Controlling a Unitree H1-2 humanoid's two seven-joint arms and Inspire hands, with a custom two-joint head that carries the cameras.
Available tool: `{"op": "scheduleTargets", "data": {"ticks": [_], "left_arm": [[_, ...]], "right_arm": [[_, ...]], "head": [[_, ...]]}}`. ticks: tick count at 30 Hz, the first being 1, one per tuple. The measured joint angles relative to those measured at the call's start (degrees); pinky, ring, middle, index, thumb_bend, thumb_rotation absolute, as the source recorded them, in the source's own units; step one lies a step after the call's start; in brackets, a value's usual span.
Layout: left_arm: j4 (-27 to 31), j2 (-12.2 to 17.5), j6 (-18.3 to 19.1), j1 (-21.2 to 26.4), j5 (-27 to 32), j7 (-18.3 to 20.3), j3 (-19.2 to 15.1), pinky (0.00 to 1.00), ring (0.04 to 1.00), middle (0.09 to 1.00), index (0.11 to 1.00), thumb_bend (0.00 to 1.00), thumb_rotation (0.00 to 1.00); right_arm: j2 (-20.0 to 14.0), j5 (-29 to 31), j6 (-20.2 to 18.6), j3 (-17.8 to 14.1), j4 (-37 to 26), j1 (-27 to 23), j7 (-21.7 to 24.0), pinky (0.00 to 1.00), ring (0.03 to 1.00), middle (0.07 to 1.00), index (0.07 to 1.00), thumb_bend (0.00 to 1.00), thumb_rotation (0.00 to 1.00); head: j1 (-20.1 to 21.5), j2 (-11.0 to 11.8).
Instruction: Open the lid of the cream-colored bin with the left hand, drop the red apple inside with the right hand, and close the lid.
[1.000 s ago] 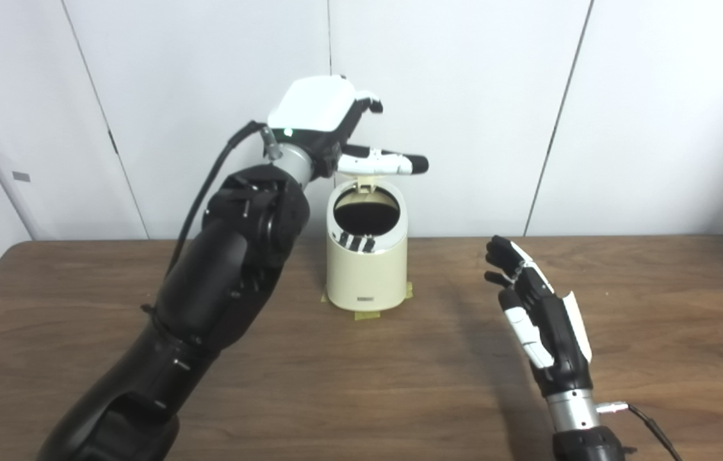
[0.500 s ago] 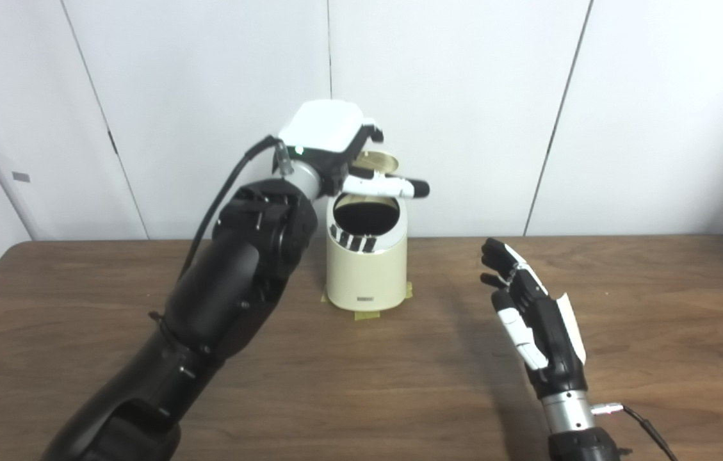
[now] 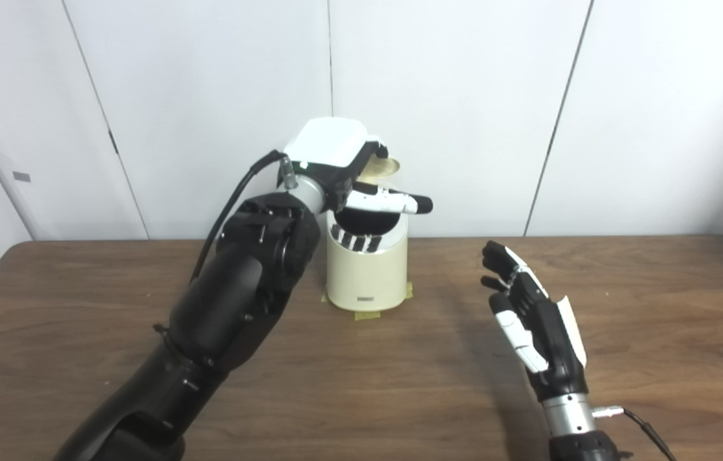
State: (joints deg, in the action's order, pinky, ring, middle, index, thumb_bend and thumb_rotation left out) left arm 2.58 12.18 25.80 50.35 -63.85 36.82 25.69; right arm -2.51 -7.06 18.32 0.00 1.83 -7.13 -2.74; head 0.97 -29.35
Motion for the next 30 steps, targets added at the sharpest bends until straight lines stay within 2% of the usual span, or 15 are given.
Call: {"op": "scheduleTargets", "data": {"ticks": [11,20,30], "left_arm": [[0.88,-0.23,-0.04,-1.57,0.94,0.09,-0.63,1.0,0.994,0.87,0.808,1.0,0.96],[2.3,-0.64,0.01,-2.12,0.71,0.3,-0.95,1.0,0.957,0.82,0.793,1.0,0.98],[6.12,-1.35,-0.02,-6.39,-0.35,2.26,-0.26,1.0,0.906,0.779,0.771,1.0,0.99]], "right_arm": [[0.04,-0.01,-0.13,0.0,-0.1,0.06,0.0,0.8,0.871,0.874,0.869,0.37,0.76],[0.06,0.0,-0.36,0.03,-0.22,0.06,0.0,0.8,0.871,0.875,0.87,0.38,0.76],[0.15,-0.39,-0.79,0.11,-1.01,0.13,-0.05,0.79,0.861,0.865,0.862,0.4,0.76]], "head": [[-0.17,-0.09],[-0.26,-0.53],[-0.18,-0.97]]}}
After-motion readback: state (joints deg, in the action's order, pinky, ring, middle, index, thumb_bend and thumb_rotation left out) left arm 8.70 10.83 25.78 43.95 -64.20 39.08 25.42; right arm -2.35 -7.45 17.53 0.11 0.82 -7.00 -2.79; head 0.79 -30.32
